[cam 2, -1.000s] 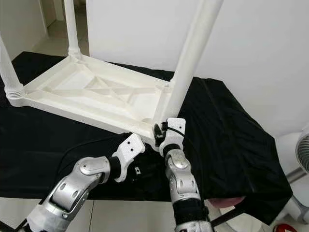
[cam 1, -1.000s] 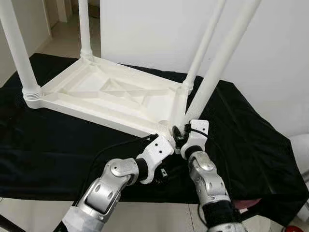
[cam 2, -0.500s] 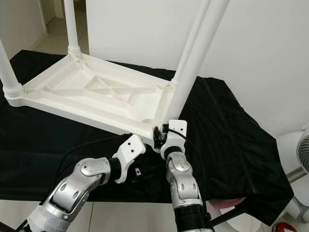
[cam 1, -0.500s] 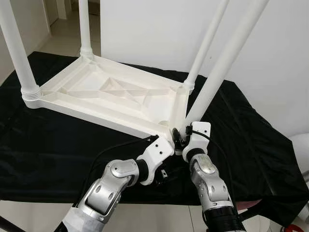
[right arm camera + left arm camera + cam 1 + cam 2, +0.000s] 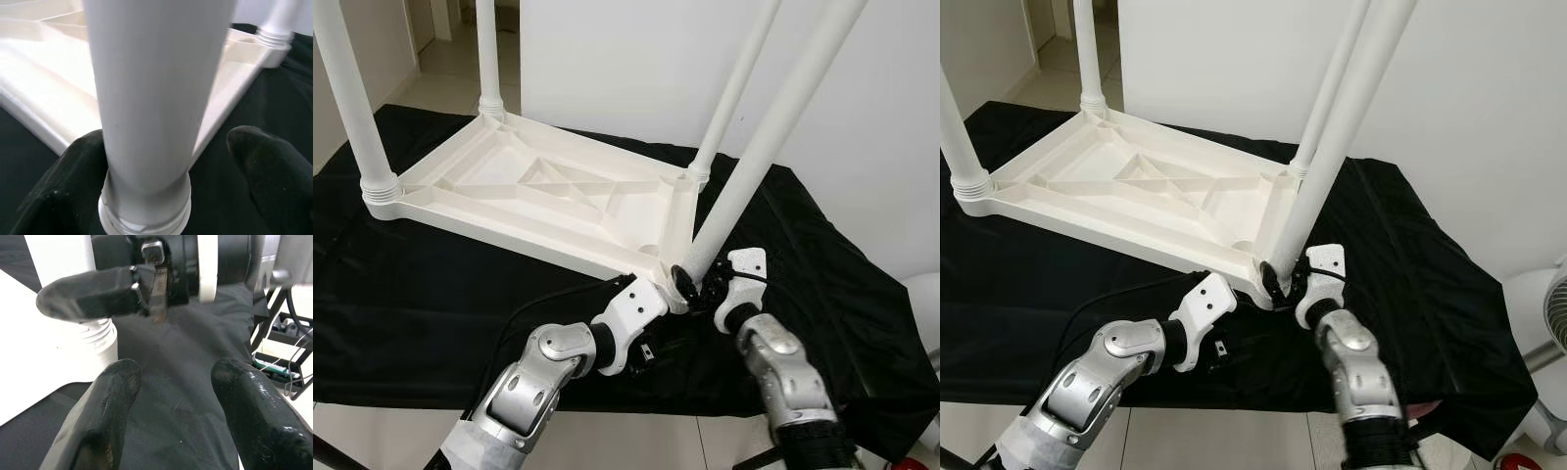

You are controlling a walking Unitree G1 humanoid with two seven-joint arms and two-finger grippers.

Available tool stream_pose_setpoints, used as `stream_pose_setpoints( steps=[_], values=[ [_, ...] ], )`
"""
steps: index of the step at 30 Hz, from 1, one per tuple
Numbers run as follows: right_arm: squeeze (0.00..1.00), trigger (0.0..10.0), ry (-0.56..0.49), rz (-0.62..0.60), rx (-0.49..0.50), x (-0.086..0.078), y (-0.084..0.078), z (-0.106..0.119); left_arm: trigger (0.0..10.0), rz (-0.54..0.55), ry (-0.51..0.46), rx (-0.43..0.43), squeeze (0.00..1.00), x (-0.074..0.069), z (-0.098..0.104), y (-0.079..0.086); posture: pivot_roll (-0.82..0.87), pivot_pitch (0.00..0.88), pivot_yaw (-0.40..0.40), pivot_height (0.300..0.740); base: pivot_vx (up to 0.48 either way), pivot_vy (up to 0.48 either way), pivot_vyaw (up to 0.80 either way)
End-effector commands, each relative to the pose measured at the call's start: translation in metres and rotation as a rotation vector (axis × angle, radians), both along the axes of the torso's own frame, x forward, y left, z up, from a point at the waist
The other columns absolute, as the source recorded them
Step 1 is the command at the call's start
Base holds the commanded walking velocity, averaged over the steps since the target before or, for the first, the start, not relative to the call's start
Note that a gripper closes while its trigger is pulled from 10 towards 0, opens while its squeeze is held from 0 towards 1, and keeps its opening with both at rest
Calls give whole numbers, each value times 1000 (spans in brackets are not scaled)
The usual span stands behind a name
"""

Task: Building children table

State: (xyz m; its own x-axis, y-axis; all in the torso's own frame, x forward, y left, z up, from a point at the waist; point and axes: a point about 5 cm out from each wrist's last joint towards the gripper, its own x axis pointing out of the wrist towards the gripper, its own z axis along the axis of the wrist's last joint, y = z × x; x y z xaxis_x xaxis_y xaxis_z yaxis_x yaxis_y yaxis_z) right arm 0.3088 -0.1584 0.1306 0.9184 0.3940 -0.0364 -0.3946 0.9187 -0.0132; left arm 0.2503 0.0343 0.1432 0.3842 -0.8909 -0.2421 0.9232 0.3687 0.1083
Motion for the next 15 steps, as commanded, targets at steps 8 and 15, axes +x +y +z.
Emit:
stream_pose_setpoints(
  steps=[8, 15],
  values=[
    [0, 10000, -15, 212, -65, 12, 10, -4, 10000, 28, -22, -3, 0, 1, 4, -3, 31, 0, -162, 740, 0, 0, 0],
    [0, 10000, -3, 310, -90, 22, 22, -9, 10000, 33, -26, 0, 0, 3, 5, -2, 41, 0, -157, 740, 0, 0, 0]
  ],
)
